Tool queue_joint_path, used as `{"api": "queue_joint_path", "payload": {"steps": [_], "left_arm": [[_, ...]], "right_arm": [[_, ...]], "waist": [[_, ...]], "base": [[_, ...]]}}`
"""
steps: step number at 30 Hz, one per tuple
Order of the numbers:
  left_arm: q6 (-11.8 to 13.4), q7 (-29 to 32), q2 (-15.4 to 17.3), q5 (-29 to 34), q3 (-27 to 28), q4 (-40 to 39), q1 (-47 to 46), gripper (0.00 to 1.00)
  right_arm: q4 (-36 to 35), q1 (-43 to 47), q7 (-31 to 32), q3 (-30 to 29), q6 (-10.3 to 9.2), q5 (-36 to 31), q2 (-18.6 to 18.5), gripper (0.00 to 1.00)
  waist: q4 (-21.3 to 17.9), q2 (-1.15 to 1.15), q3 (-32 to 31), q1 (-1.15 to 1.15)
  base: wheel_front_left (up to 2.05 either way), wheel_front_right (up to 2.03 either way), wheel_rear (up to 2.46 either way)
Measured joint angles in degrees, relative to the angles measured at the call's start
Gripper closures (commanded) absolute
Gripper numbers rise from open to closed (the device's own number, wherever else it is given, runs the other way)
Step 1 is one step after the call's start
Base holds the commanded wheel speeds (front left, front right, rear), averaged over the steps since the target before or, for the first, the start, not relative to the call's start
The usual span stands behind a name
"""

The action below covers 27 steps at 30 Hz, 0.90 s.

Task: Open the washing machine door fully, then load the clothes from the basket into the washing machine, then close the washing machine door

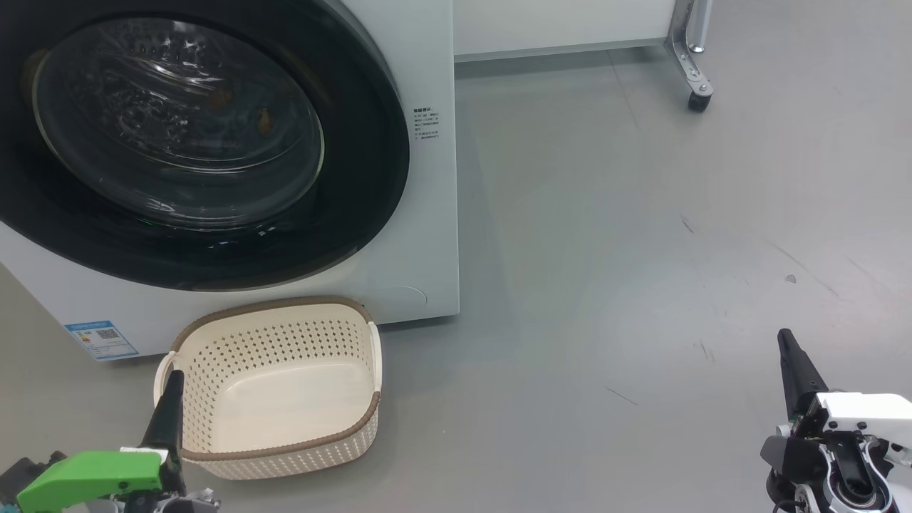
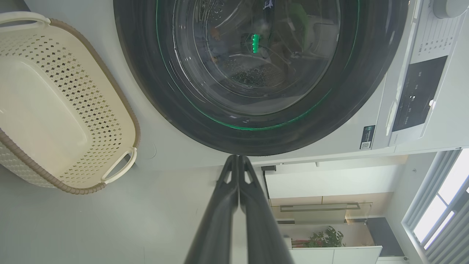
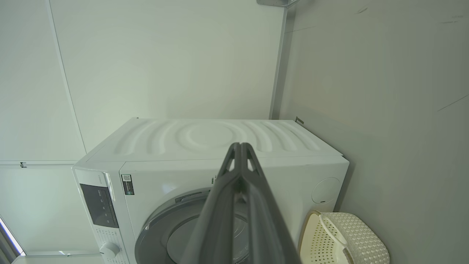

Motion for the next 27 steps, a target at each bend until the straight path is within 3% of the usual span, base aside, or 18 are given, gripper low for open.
{"api": "queue_joint_path", "payload": {"steps": [27], "left_arm": [[0.0,0.2,0.0,0.0,0.2,0.6,-0.2,1.00]], "right_arm": [[0.0,0.0,0.0,-0.1,0.00,0.0,0.0,1.00]], "waist": [[0.0,0.00,0.0,0.00]], "base": [[0.00,0.00,0.00]]}}
